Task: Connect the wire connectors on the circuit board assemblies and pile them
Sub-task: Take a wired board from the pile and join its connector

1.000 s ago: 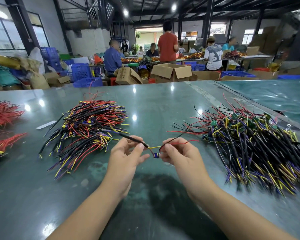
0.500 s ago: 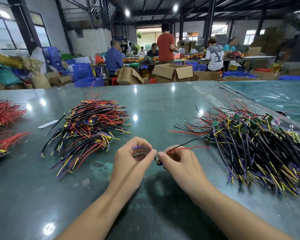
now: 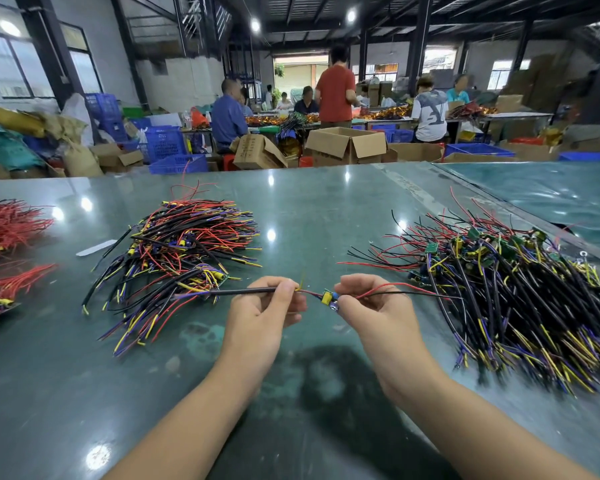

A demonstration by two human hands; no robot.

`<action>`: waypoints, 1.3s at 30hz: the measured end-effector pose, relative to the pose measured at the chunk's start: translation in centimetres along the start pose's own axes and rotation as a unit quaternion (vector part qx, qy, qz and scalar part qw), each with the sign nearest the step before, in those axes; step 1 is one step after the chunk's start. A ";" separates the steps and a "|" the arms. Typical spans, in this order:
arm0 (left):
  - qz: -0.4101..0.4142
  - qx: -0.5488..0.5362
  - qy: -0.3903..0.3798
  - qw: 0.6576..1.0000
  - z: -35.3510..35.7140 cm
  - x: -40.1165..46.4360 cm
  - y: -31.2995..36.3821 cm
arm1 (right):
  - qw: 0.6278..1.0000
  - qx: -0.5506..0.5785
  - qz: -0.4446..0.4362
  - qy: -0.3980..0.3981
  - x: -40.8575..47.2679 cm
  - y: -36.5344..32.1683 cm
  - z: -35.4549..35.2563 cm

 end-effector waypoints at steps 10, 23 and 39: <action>-0.124 -0.224 -0.026 0.966 0.0 0.2 -0.1 | 0.960 0.270 0.069 -0.031 0.1 0.0 0.5; -0.127 -0.172 -0.063 0.975 0.0 0.0 -0.5 | 0.992 0.122 0.029 0.005 0.7 0.1 -0.8; -0.210 -0.253 -0.075 0.941 0.2 -0.1 -0.8 | 0.966 0.251 0.048 -0.023 0.8 -0.6 -0.3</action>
Point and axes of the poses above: each hand's wrist, its own x-axis towards the middle knuckle, its own z-axis out of the palm, y = z × x, the point moved 6 cm from there along x, towards the middle knuckle, and after that the axes turned 5 degrees about -z, right-handed, at the moved point
